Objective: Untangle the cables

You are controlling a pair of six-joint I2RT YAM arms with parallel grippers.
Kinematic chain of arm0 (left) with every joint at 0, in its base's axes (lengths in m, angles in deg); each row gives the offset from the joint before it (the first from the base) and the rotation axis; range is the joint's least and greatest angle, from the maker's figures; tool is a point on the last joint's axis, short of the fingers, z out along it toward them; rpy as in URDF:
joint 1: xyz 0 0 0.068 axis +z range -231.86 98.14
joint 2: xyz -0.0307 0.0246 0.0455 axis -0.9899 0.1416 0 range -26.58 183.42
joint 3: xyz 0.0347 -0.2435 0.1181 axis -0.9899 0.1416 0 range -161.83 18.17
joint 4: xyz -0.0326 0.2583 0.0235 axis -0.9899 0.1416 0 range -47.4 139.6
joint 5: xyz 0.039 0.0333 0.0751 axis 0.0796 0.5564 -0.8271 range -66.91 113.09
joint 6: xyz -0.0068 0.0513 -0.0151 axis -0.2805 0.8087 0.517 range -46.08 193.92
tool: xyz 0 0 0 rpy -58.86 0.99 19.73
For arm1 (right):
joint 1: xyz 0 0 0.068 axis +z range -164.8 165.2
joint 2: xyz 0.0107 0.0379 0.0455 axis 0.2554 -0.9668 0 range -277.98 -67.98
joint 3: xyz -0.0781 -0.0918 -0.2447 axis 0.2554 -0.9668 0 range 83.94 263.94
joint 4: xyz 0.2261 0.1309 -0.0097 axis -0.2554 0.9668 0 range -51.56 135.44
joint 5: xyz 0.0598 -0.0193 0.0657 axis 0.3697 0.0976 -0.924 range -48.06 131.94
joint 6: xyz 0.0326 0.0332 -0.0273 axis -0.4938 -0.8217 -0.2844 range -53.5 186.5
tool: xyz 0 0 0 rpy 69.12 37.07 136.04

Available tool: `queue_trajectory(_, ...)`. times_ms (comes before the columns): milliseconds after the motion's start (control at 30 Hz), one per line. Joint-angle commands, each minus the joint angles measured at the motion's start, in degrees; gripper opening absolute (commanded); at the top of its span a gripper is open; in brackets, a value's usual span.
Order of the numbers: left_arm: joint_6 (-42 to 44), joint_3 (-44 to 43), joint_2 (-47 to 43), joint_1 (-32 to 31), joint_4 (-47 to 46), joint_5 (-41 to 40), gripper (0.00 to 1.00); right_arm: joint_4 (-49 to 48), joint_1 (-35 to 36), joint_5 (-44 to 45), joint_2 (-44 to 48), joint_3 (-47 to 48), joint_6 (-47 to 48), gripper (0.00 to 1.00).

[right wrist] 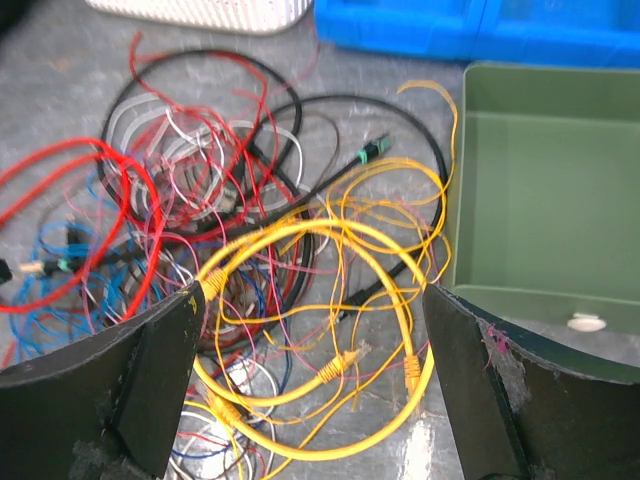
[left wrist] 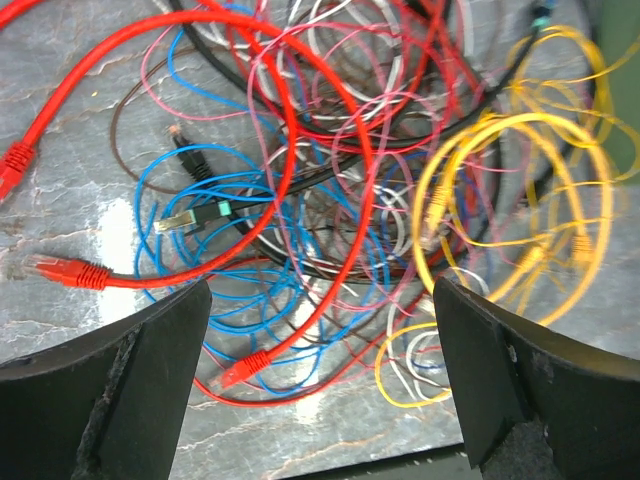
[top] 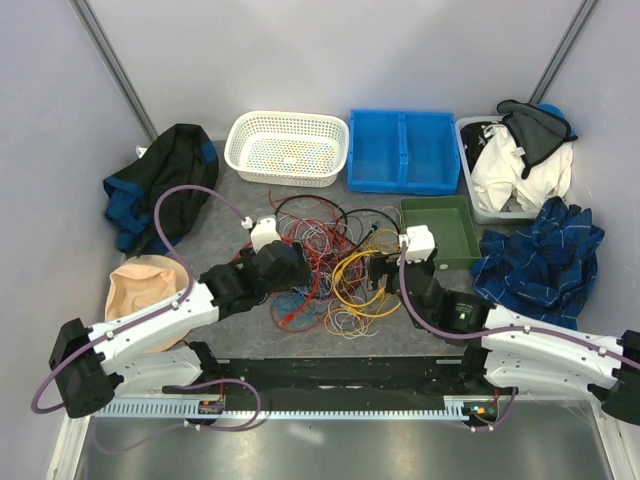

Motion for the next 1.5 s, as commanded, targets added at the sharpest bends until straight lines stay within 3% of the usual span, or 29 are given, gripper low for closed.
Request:
queue_trajectory(0,-1.25,-0.34,3.56,0.67,-1.65,-0.14,1.00,-0.14,0.08,-0.18,-2.77,0.41,-2.92,0.98)
queue_trajectory(133,-0.10,0.63,6.02,0.76,-5.85,0.65,0.95,0.13,0.08,-0.09,-4.53,0.41,-3.62,0.98)
queue_trajectory(267,1.48,0.90,9.44,0.94,-11.82,1.62,0.78,-0.05,0.08,-2.20,-3.75,0.33,-3.54,0.98)
queue_trajectory(367,3.06,-0.33,13.39,1.20,-15.87,1.97,0.71,0.21,0.08,-2.20,-1.82,0.41,-3.19,0.98)
queue_trajectory(800,1.04,-1.83,29.75,5.24,-22.39,10.14,0.62,5.75,0.08,-1.59,8.82,0.50,-3.71,0.96)
queue_trajectory(833,1.21,-1.83,30.01,5.77,-22.39,10.49,0.49,6.36,0.08,-1.33,8.65,0.50,-4.23,0.96)
queue_trajectory(900,1.91,-1.48,28.97,5.77,-22.39,10.59,0.33,6.81,0.08,-1.32,8.65,0.68,-4.41,0.96)
queue_trajectory(933,2.44,-1.39,28.09,5.77,-22.30,10.32,0.13,6.98,0.08,-1.32,8.73,0.68,-4.59,0.96)
queue_trajectory(1000,3.58,-1.65,24.14,5.77,-20.91,8.39,0.02,6.98,0.17,-1.41,8.56,0.76,-4.77,0.96)
queue_trajectory(1267,10.95,-5.60,1.65,5.86,-13.61,3.46,0.02,5.67,0.17,-1.33,6.89,1.47,-5.12,0.96)
queue_trajectory(1467,17.55,-16.14,-3.56,5.86,-8.95,7.92,0.03,4.52,0.08,-0.53,5.14,3.48,-5.21,0.97)
